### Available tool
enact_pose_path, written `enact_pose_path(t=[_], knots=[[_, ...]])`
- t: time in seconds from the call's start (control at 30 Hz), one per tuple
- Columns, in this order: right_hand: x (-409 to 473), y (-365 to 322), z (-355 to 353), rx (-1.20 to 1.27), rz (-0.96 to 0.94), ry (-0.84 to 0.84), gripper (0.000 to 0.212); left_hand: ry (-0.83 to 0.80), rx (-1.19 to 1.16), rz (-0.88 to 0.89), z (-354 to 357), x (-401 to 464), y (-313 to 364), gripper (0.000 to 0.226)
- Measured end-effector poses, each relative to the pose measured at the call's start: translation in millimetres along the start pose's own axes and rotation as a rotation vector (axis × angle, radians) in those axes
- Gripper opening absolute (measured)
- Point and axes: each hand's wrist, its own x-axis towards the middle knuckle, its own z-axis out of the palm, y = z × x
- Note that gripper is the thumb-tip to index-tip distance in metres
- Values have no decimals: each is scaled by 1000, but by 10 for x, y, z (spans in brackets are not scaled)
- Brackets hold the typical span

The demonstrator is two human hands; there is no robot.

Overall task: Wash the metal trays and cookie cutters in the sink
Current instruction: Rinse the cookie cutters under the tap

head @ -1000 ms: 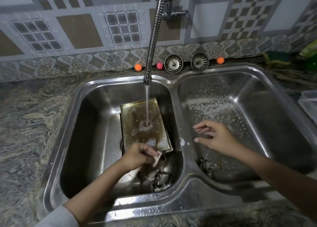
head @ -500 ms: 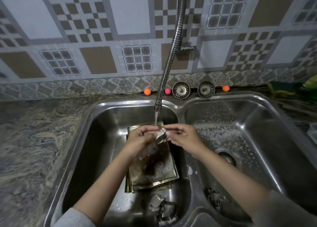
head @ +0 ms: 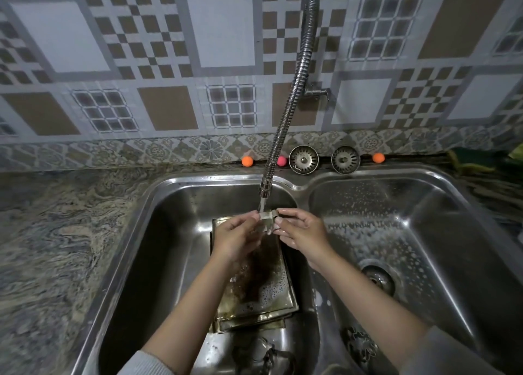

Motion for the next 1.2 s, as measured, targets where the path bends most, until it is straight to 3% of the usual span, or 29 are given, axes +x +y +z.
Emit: enact_pose_path(t=[0.47,1.2], knots=[[37,54,235,71,23,-56,22,134,-126,82,-161,-4,37,19],[130,2,-9,85,18,25,17,48,-35,30,67,136,65,14]])
